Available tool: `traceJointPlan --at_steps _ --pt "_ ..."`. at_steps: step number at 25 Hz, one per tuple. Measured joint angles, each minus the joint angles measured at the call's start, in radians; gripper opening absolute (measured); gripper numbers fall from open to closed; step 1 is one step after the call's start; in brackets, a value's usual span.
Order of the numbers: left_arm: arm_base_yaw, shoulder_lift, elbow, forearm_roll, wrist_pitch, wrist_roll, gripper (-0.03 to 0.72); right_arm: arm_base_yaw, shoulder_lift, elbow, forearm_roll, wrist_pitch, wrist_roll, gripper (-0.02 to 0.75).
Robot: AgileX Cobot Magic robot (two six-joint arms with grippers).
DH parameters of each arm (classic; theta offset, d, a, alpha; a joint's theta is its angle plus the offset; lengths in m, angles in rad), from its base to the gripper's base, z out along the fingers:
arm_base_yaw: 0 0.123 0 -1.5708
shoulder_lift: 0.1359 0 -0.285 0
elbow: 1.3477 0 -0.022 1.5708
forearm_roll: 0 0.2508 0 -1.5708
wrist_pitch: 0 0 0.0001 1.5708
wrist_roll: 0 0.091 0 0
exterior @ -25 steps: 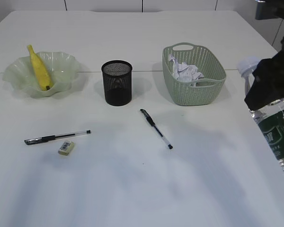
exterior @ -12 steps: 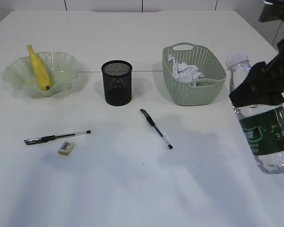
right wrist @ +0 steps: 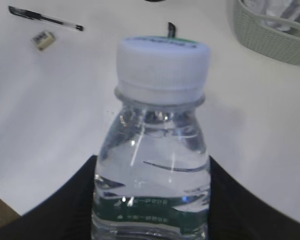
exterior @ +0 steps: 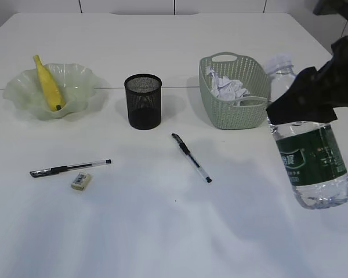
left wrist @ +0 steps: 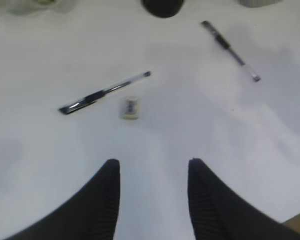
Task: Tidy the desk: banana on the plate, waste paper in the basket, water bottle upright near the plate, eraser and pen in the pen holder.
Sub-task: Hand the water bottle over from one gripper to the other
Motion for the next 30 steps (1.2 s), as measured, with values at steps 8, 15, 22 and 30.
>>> traceJointPlan --at_steps 8,15,22,30 --pt "0.000 0.000 0.000 -0.318 -0.055 0.296 0.319 0.000 -0.002 0.000 0.296 -0.012 -0.264 0.398" --pt "0.000 0.002 0.000 -0.434 -0.055 0.432 0.319 0.000 -0.002 0.000 0.605 -0.063 -0.572 0.398" --pt "0.000 0.041 0.000 -0.630 -0.001 0.646 0.319 0.000 -0.002 0.001 0.794 -0.055 -0.779 0.398" --pt "0.000 0.082 0.000 -0.709 0.032 0.827 0.319 0.000 -0.002 0.001 0.974 0.029 -0.933 0.397"
